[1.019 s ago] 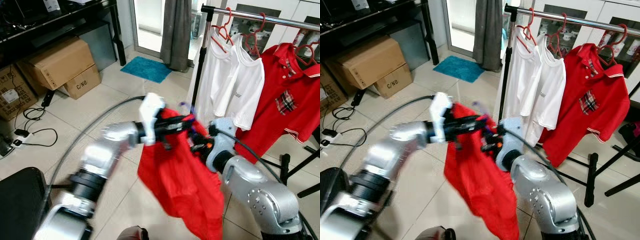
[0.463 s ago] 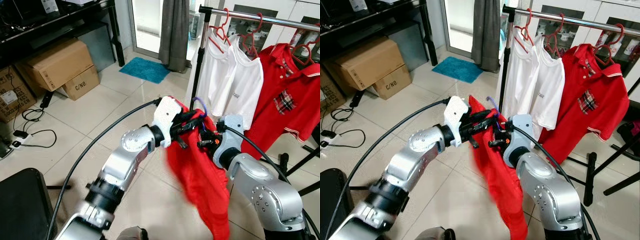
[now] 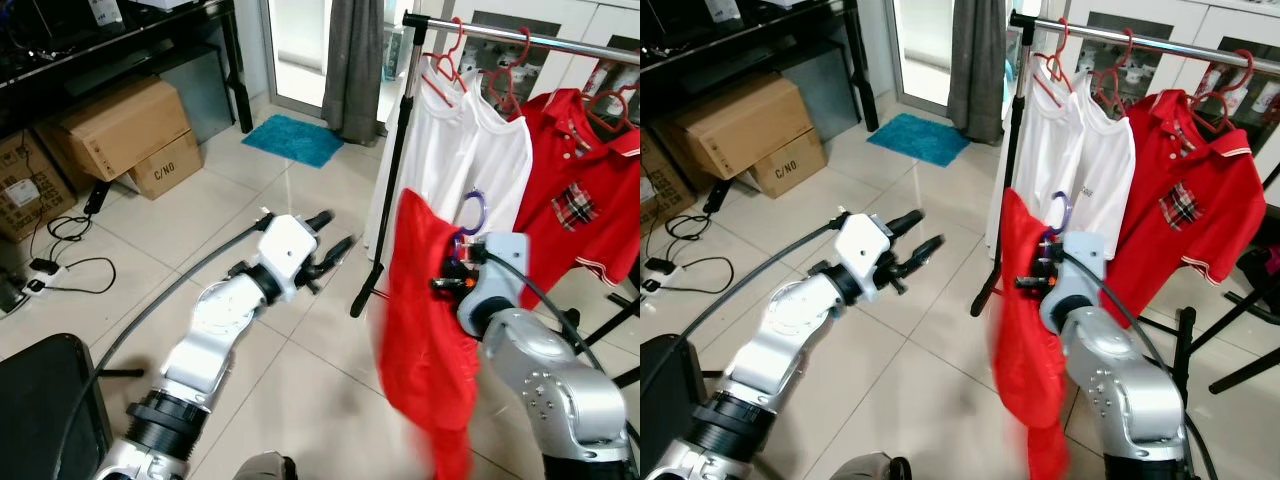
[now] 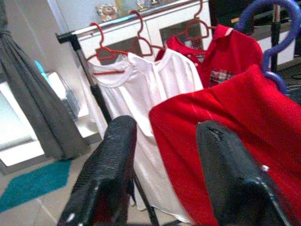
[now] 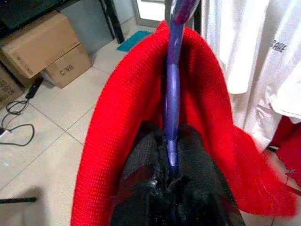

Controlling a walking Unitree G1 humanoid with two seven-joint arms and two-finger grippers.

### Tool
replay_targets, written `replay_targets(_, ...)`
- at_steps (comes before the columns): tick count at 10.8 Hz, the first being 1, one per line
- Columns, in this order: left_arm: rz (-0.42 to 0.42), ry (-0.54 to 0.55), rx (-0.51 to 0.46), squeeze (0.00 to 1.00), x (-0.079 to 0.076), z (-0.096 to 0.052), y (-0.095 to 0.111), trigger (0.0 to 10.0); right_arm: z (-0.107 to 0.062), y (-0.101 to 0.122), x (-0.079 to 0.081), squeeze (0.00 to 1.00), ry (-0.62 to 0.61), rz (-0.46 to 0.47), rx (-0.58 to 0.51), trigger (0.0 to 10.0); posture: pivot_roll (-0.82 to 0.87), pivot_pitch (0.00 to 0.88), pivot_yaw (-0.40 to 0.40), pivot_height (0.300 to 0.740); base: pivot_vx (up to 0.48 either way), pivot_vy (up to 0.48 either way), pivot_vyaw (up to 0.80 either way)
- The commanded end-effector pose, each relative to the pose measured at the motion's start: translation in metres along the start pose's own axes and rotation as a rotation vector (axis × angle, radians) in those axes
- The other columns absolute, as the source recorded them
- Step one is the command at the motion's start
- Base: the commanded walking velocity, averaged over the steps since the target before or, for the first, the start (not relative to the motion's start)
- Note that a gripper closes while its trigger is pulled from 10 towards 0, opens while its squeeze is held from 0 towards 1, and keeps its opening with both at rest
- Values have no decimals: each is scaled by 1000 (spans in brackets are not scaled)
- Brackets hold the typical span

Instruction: Hang hanger

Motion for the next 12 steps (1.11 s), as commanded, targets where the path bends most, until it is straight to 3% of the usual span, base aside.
replay_targets(1, 6, 13, 9, 1000, 0, -1, -1, 10000, 0, 11, 3, 0, 18, -2, -49, 0, 48, 19, 44, 740, 0, 0, 0)
replay_targets(3, -121, -5, -38, 1000, -8, 8, 6, 10000, -1, 12, 1, 0, 14, -34, -57, 0, 35, 27, 40, 740, 0, 0, 0)
replay_targets(4, -255, -35, -54, 224, -15, 13, 9, 10000, -2, 17, -1, 0, -5, -90, -76, 0, 33, 28, 39, 740, 0, 0, 0)
replay_targets(5, -417, -59, -36, 0, -21, 19, 7, 10000, -2, 23, -2, 0, -29, -155, -103, 0, 25, 32, 27, 740, 0, 0, 0)
replay_targets(6, -554, -91, -27, 0, -24, 22, 7, 10000, -1, 30, -1, 0, -52, -218, -135, 0, 25, 32, 24, 740, 0, 0, 0)
replay_targets(7, -612, -128, -30, 0, -26, 23, 8, 10000, 0, 35, 3, 0, -62, -264, -164, 0, 24, 34, 25, 740, 0, 0, 0)
replay_targets(9, -648, -279, -48, 0, -29, 23, 15, 10000, -1, 41, 15, 0, -59, -351, -213, 0, 26, 38, 37, 740, 0, 0, 0)
replay_targets(12, -564, -379, -41, 0, -32, 33, 18, 10000, -2, 37, 22, 0, -43, -367, -222, 0, 27, 45, 51, 740, 0, 0, 0)
Point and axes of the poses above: a point about 5 cm out from each wrist's last joint towards the gripper, its own z axis pointing out of the wrist towards the gripper, its own y axis along the axis of the wrist's last joint, x = y × z, the point moved 2 cm from there along z, pointing out of the wrist towards the gripper, and after that the axes turned 9 degrees about z, right-handed, at the moved point
